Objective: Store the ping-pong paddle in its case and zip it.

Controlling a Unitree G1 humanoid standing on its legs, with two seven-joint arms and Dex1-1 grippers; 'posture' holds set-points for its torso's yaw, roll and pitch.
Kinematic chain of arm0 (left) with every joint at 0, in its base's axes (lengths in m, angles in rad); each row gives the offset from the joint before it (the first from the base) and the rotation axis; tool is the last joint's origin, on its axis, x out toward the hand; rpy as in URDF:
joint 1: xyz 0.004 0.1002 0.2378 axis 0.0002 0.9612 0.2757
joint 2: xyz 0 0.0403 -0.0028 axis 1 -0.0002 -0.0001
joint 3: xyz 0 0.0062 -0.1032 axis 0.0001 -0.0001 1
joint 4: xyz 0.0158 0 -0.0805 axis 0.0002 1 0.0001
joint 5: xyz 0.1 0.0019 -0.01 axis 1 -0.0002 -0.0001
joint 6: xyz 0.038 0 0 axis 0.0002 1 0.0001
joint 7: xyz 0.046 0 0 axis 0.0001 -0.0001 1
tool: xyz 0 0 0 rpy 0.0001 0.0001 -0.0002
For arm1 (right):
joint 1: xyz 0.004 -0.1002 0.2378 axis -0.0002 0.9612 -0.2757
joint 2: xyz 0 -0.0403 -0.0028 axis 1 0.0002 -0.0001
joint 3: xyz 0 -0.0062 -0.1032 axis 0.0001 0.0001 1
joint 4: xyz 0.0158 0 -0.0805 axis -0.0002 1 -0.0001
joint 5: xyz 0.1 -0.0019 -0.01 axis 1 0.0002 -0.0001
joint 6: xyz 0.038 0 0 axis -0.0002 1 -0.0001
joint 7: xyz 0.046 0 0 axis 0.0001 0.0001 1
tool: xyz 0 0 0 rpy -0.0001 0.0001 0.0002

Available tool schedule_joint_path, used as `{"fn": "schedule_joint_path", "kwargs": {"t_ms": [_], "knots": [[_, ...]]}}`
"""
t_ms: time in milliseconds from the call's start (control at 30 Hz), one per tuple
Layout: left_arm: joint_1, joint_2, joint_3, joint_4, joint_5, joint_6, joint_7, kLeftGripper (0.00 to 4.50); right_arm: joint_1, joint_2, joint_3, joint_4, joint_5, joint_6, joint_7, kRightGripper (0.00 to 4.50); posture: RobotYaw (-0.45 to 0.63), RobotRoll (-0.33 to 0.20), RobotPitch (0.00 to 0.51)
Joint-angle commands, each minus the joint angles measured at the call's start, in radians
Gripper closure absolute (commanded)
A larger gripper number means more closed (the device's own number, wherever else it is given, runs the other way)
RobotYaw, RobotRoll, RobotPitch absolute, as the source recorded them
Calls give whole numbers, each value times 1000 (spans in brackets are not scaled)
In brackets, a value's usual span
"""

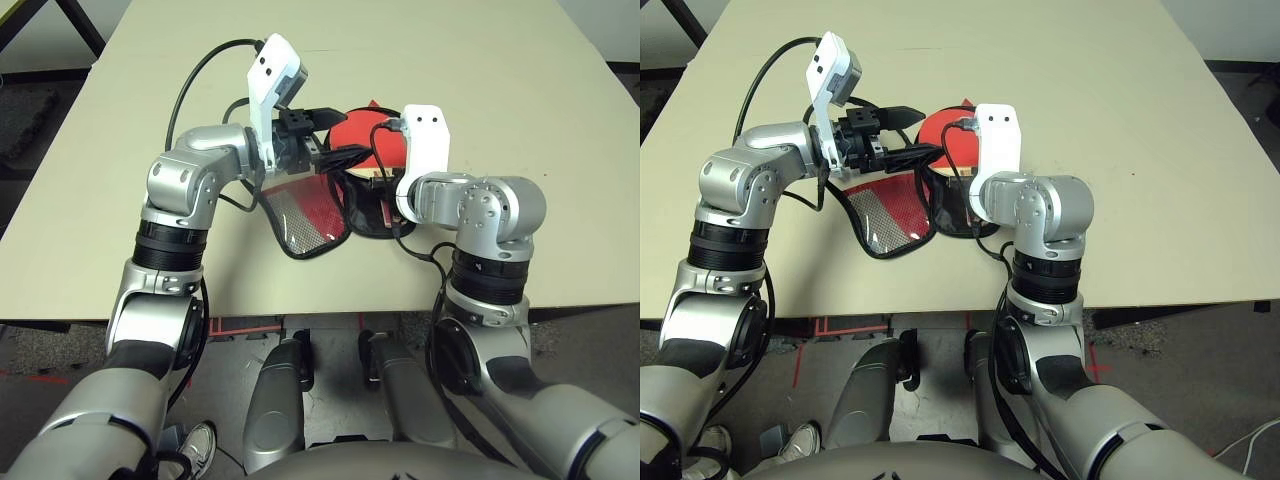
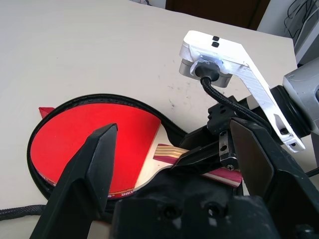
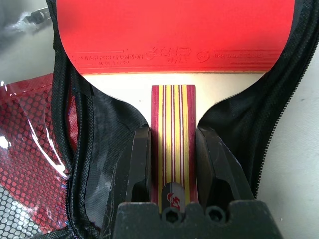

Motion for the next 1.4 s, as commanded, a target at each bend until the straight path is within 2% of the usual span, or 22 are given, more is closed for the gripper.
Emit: {"fn": "schedule_joint_path", "kwargs": {"t_ms": [33,133,233,267,367,467,600,700,800,1033,1200,1333,1400], "knots": [[11,5,-11,10,0,-11,0,0,12,16,-1,-2,2,11,20,2352,-28,0,240],[7,6,-11,16,2,-15,-1,0,16,17,-1,-17,3,11,32,1325,-28,0,239],[3,8,-8,18,3,-20,2,0,-66,32,-23,9,-5,11,43,128,-26,0,235],[-3,9,-3,23,6,-30,5,0,-80,29,-26,-9,-1,5,55,27,-27,0,233],[-36,16,21,54,15,-67,23,0,-92,-2,-29,-47,20,-28,103,27,-21,0,225],[-106,36,74,144,32,-157,62,0,-100,-110,-28,-45,68,-144,220,27,-16,0,219],[-209,97,140,318,62,-281,99,0,-46,-305,10,-2,111,-420,447,27,-12,0,216],[-256,164,173,433,81,-340,95,0,25,-495,61,76,95,-645,658,27,0,0,211],[-271,232,194,528,97,-381,82,0,70,-605,69,169,86,-827,796,27,7,0,211],[-195,362,220,687,128,-427,47,0,107,-705,74,281,99,-1002,961,27,21,0,221],[-94,437,245,789,142,-447,43,0,125,-747,94,283,108,-1020,1036,27,24,0,231],[-9,448,234,787,144,-423,5,0,135,-753,98,262,121,-1006,1064,27,26,0,234],[56,436,209,711,138,-366,-30,0,148,-757,103,243,130,-992,1074,27,25,0,239]]}}
